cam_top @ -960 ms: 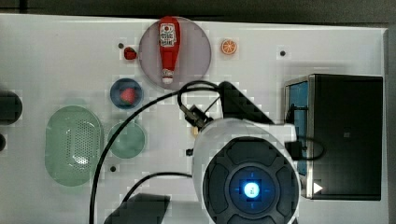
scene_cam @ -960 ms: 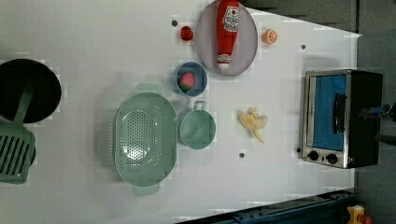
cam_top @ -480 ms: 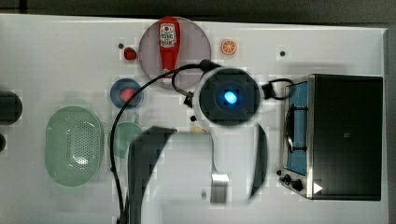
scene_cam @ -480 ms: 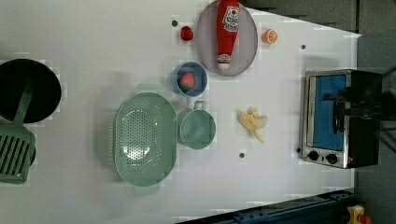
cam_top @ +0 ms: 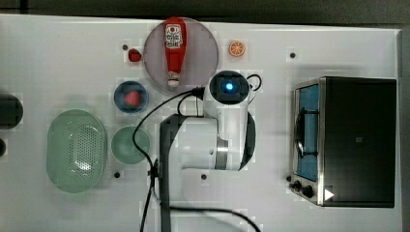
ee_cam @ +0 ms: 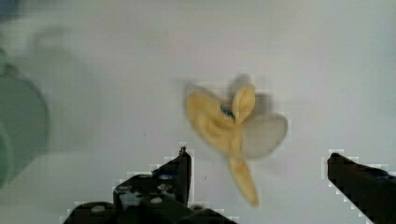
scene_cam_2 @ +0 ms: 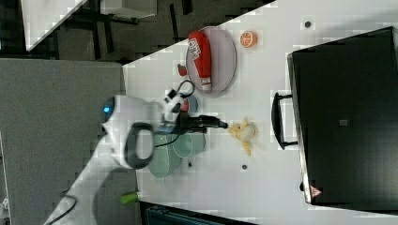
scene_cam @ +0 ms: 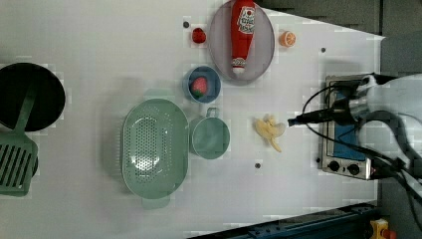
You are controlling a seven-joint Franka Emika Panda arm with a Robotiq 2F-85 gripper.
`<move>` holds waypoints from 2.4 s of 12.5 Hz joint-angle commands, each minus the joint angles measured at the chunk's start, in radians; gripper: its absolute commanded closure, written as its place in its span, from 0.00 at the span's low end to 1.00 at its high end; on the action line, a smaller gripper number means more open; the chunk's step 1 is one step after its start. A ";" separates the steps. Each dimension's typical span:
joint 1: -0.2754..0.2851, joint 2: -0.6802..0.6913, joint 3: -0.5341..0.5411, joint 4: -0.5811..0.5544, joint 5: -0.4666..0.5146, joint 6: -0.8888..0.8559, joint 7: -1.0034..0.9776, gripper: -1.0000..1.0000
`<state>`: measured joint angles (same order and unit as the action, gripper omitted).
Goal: Pick Banana and place it in mug.
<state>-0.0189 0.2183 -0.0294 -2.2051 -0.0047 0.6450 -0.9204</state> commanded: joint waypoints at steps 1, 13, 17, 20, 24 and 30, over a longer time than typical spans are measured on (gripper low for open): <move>-0.005 0.024 0.022 -0.050 -0.023 0.150 -0.191 0.00; -0.006 0.161 0.015 -0.160 -0.024 0.403 -0.256 0.52; -0.006 0.132 0.013 -0.172 -0.024 0.414 -0.256 0.78; -0.010 -0.061 -0.017 -0.163 -0.023 0.364 -0.247 0.78; -0.010 -0.290 -0.033 -0.085 -0.023 0.058 -0.229 0.78; 0.024 -0.425 0.080 0.067 -0.023 -0.308 0.074 0.78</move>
<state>-0.0364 -0.2722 -0.0190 -2.1289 -0.0181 0.3687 -0.9766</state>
